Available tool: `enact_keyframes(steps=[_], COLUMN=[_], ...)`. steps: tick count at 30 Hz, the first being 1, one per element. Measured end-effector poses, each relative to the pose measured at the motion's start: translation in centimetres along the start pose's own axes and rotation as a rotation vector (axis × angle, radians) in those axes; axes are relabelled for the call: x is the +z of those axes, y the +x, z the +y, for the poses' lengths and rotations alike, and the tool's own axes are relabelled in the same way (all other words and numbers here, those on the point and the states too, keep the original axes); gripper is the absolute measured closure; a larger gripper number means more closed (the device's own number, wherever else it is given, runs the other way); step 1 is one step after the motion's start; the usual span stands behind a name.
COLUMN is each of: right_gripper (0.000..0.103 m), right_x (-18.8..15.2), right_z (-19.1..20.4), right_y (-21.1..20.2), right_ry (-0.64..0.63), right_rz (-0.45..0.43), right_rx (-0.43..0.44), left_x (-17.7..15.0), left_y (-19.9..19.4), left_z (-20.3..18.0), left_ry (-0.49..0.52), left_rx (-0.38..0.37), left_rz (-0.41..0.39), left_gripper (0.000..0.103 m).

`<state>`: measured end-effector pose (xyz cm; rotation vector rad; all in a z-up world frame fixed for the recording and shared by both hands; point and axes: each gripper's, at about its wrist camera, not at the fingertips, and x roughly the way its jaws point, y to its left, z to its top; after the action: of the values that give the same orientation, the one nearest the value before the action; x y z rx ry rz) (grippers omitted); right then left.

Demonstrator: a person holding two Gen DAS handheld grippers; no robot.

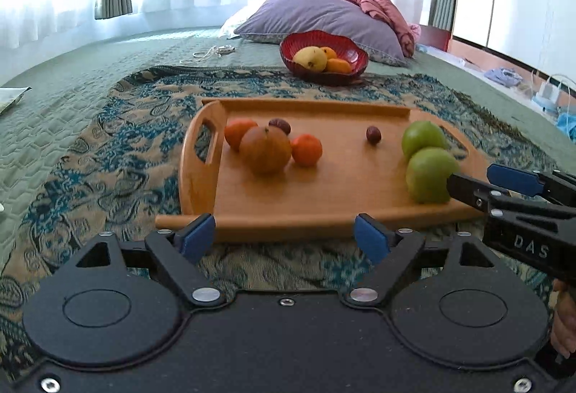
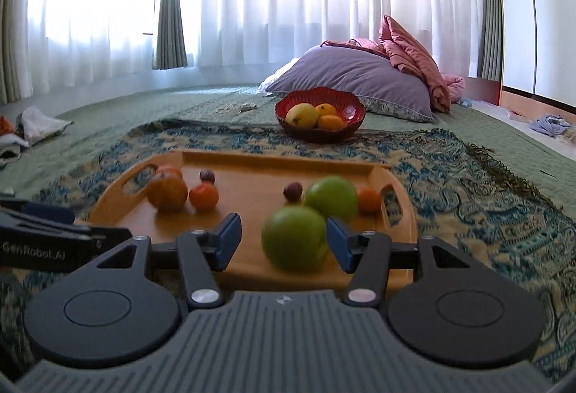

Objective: Organize fruits

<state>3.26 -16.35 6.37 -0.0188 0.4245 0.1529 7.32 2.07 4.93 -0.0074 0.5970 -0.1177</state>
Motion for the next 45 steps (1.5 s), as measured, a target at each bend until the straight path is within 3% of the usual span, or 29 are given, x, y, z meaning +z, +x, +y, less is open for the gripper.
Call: enact_keyframes(steps=[17, 32, 45], right_gripper=[0.026, 0.015, 0.013], right_x=[-5.2, -5.7, -5.8], right_z=[0.2, 0.1, -0.1], right_y=[1.4, 2.6, 2.7], right_ry=[-0.014, -0.017, -0.024], right_rz=[0.116, 0.142, 0.141], right_rx=[-0.038, -0.023, -0.008], left_x=[-3.6, -3.8, -3.8], left_y=[2.9, 4.1, 4.4], left_z=[0.1, 0.1, 0.1], left_ry=[-0.029, -0.048, -0.047], left_rx=[0.064, 0.076, 0.083], left_rz=[0.050, 0.058, 0.065], left_gripper=[0.013, 0.000, 0.000])
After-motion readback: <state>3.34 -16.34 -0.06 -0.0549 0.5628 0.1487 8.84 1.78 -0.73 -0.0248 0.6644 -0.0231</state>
